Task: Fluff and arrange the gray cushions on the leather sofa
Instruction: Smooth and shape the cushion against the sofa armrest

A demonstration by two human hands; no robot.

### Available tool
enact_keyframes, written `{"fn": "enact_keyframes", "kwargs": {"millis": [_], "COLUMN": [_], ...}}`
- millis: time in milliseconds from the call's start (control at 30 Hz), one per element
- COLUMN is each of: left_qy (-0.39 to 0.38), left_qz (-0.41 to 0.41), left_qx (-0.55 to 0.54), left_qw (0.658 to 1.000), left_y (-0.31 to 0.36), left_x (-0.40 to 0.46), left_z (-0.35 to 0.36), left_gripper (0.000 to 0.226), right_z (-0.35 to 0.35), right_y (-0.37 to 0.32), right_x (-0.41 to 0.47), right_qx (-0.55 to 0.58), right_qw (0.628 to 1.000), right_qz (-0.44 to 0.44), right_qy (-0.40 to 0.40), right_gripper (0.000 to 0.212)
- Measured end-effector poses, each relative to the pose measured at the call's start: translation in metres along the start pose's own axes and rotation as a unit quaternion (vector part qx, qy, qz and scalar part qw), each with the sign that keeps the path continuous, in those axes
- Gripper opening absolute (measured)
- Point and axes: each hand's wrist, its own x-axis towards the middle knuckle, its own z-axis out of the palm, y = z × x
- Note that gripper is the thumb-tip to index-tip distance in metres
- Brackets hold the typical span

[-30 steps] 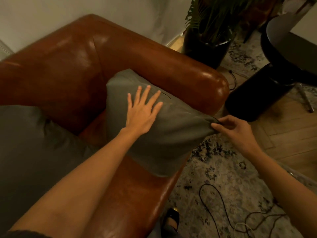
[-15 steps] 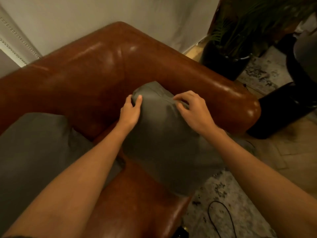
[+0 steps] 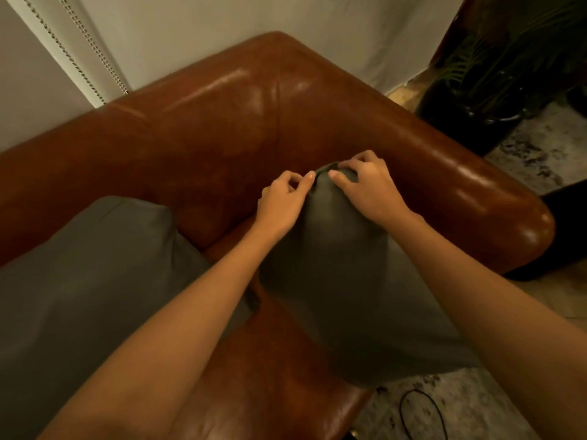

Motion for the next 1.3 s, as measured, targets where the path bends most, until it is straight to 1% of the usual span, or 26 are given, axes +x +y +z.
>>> {"fn": "enact_keyframes", "kwargs": {"millis": [133, 233, 300, 367, 500, 600, 667, 733, 800, 833, 867, 933, 1000, 1100, 1200, 1300], "left_qy": [-0.014, -0.023, -0.019, -0.014, -0.025, -0.027, -0.021, -0.005, 0.013, 0.023, 0.033, 0.055, 0.067, 0.068, 0.076, 0.067], "left_qz": [0.008, 0.013, 0.015, 0.006, -0.044, -0.085, -0.123, -0.146, -0.139, -0.130, -0.122, -0.116, -0.115, -0.103, -0.093, -0.085], "left_qx": [0.022, 0.027, 0.041, 0.038, -0.003, -0.074, -0.137, -0.182, -0.203, -0.206, -0.208, -0.206, -0.204, -0.203, -0.195, -0.197], "left_qw": [1.000, 0.999, 0.999, 0.999, 0.999, 0.993, 0.983, 0.972, 0.969, 0.970, 0.970, 0.970, 0.970, 0.971, 0.973, 0.974], "left_y": [0.014, 0.019, 0.020, 0.022, 0.022, 0.022, 0.022, 0.023, 0.024, 0.024, 0.025, 0.027, 0.029, 0.030, 0.029, 0.026], "left_x": [0.013, 0.013, 0.013, 0.012, 0.012, 0.011, 0.009, 0.004, -0.002, -0.005, -0.007, -0.011, -0.013, -0.016, -0.017, -0.017], "left_z": [0.004, 0.006, 0.007, 0.008, 0.012, 0.020, 0.026, 0.031, 0.035, 0.036, 0.038, 0.040, 0.041, 0.039, 0.037, 0.036], "left_gripper": [0.041, 0.031, 0.031, 0.034, 0.041, 0.038, 0.031, 0.030, 0.034, 0.035, 0.036, 0.038, 0.039, 0.040, 0.042, 0.041], "right_z": [-0.010, -0.011, -0.009, -0.004, 0.007, 0.011, 0.010, 0.003, -0.009, -0.017, -0.026, -0.040, -0.050, -0.057, -0.054, -0.048], "right_y": [-0.001, -0.002, -0.001, 0.002, 0.011, 0.017, 0.019, 0.017, 0.009, 0.005, -0.001, -0.010, -0.019, -0.030, -0.037, -0.036], "right_x": [-0.003, -0.007, -0.012, -0.018, -0.032, -0.041, -0.044, -0.044, -0.037, -0.032, -0.025, -0.010, 0.000, 0.006, 0.005, 0.006], "right_qx": [-0.038, -0.049, -0.029, 0.002, 0.068, 0.121, 0.142, 0.147, 0.170, 0.163, 0.125, 0.021, -0.043, -0.084, -0.088, -0.070], "right_qw": [0.998, 0.997, 0.999, 0.999, 0.988, 0.973, 0.970, 0.974, 0.978, 0.983, 0.991, 0.999, 0.990, 0.970, 0.956, 0.959], "right_qz": [-0.015, -0.016, -0.021, -0.032, -0.071, -0.105, -0.116, -0.102, -0.050, -0.021, -0.002, 0.012, 0.033, 0.057, 0.054, 0.071], "right_qy": [-0.045, -0.049, -0.018, 0.031, 0.119, 0.166, 0.161, 0.137, 0.105, 0.084, 0.052, -0.040, -0.130, -0.219, -0.276, -0.265], "right_gripper": [0.041, 0.034, 0.027, 0.021, 0.013, 0.012, 0.011, 0.011, 0.027, 0.035, 0.038, 0.035, 0.040, 0.052, 0.046, 0.033]}}
